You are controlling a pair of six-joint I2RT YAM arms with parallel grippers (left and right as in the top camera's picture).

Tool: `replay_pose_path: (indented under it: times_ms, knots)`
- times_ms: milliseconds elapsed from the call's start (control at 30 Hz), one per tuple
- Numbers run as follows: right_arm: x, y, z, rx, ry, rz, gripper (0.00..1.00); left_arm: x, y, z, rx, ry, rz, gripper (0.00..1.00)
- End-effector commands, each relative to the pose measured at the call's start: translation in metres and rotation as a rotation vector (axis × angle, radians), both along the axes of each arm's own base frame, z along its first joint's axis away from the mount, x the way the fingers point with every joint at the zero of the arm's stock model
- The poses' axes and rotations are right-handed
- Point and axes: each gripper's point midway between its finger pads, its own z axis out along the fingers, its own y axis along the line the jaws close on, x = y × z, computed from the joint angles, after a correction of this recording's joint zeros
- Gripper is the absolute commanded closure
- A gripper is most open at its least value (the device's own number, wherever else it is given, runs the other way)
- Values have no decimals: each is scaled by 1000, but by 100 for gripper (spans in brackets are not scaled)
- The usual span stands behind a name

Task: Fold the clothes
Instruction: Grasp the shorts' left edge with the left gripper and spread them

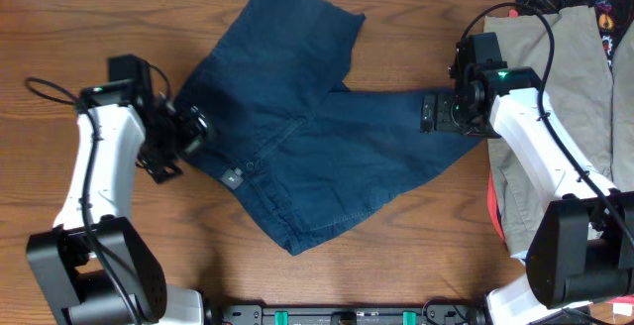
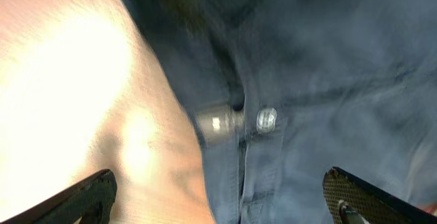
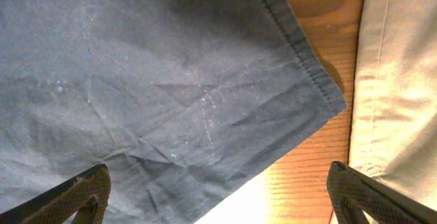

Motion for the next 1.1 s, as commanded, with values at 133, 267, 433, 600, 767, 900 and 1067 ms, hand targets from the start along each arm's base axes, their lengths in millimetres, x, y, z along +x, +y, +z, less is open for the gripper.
replay_pose_path:
  times_ms: [133, 267, 433, 600, 767, 900, 1067]
  knots:
    - [0, -4, -2, 5, 5, -14, 1, -45, -57, -43, -57, 156, -45, 2]
    - [0, -4, -2, 5, 5, -14, 1, -58, -82, -76, -50, 159, -24, 2]
    - [0, -4, -2, 5, 5, -14, 1, -70, -109, -103, -52, 123, -55, 4]
    - [0, -4, -2, 5, 5, -14, 1, -70, -114, -114, -12, 78, -75, 55]
    - [0, -4, -2, 4, 5, -14, 1, -55, -73, -118, 145, 37, -8, 94]
    - [0, -4, -2, 4, 5, -14, 1, -23, -33, -105, 182, -32, 68, 94]
    - [1, -1, -2, 29, 4, -33, 1, 29, 20, -68, 177, -170, 174, 94]
